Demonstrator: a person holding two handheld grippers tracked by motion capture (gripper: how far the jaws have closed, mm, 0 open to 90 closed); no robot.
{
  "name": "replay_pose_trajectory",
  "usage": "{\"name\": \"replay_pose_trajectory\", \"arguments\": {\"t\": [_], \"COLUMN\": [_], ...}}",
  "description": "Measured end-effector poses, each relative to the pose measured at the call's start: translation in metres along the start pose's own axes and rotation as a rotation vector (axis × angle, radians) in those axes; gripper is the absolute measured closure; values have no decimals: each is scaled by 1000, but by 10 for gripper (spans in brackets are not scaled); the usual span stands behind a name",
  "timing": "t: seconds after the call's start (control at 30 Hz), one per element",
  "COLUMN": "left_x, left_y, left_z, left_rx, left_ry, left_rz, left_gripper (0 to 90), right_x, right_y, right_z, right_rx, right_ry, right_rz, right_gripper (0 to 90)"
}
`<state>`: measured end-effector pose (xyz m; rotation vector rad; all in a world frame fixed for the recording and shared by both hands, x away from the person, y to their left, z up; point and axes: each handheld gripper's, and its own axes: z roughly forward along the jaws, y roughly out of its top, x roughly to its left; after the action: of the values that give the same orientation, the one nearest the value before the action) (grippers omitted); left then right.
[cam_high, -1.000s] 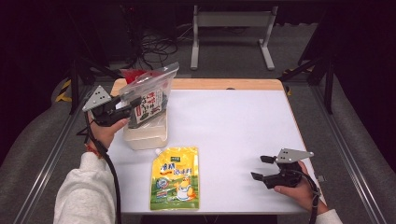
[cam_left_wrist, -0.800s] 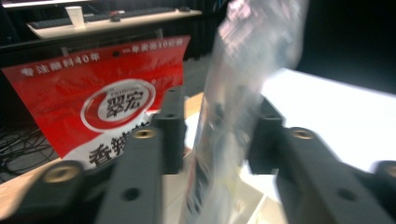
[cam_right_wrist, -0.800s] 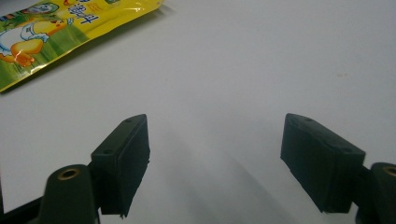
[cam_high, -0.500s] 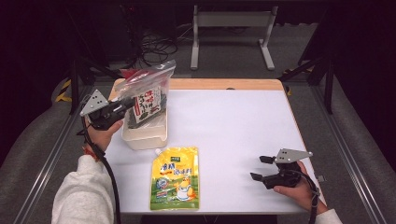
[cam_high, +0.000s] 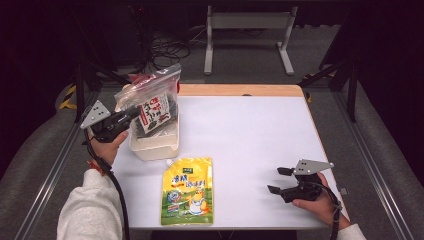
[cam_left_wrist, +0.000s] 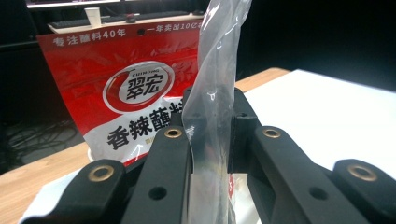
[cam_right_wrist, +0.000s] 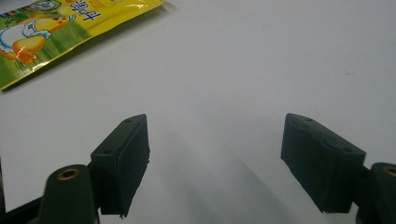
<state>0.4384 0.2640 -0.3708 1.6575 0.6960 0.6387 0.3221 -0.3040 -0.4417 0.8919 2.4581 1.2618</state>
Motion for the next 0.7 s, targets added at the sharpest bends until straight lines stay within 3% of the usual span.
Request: {"name": "replay_pose_trajectory", "arguments": {"t": [0.23,0.33,0.7], "left_x": [-1,-4,-14], "left_y": [-3,-1,3], "left_z": [-1,-1,-3], "left_rx": [-18,-3,-6], "left_ry": [0,15,16], "left_rz": [-12,-1,-7], "left_gripper": [815,800,666], "right_x": [0,0,-1], "right_y": [1,0,1], "right_z": [-1,-1,-2], "right_rx": [-4,-4,-5], "right_ry": [-4,-4,-9], "right_rz": [-1,1,0], "right_gripper": [231,230,230]}}
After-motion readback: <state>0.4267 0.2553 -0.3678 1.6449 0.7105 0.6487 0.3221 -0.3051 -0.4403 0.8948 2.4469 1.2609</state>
